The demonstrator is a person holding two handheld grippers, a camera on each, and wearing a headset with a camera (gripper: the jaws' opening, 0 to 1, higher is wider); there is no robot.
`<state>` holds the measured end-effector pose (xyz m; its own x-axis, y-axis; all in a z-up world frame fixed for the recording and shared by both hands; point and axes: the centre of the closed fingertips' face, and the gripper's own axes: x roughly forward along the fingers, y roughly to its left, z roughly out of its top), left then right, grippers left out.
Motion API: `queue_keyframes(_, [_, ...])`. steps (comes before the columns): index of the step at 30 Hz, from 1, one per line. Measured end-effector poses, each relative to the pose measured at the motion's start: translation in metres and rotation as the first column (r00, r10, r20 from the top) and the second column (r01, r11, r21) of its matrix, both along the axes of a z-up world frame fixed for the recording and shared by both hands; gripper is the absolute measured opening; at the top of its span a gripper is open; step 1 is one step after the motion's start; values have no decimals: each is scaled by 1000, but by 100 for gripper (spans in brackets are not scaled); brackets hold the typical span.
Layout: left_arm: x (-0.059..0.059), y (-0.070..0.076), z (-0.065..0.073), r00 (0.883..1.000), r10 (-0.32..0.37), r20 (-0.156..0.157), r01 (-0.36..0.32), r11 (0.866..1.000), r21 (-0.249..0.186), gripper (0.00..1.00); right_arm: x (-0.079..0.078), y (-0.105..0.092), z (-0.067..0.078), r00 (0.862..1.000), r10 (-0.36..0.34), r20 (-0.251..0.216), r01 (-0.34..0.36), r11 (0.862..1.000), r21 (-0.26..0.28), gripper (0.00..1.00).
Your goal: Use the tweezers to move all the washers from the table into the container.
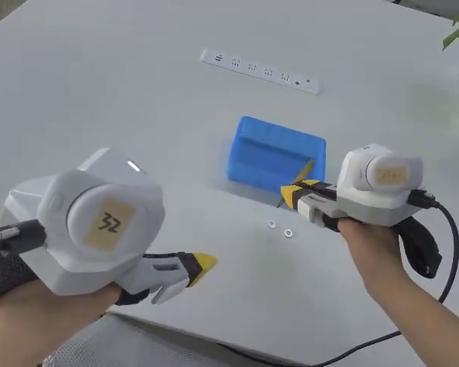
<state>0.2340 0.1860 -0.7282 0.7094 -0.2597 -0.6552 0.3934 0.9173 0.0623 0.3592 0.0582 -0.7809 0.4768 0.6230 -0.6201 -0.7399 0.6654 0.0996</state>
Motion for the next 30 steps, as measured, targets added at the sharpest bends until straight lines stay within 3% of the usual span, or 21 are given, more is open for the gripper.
queue_keyframes(11, [-2, -4, -2, 1000, -11, -2, 11, 1000, -2, 94, 1, 1, -19, 999, 6, -38, -7, 1000, -30, 5])
queue_keyframes(16, [-3, 0, -3, 1000, -8, -7, 8, 1000, 3, 94, -3, 2, -26, 999, 28, -25, -30, 997, -69, 5])
queue_keyframes(30, [-2, -1, -4, 1000, -4, -9, 4, 1000, 5, 94, -5, 0, -34, 998, 23, -56, -25, 999, -44, 5])
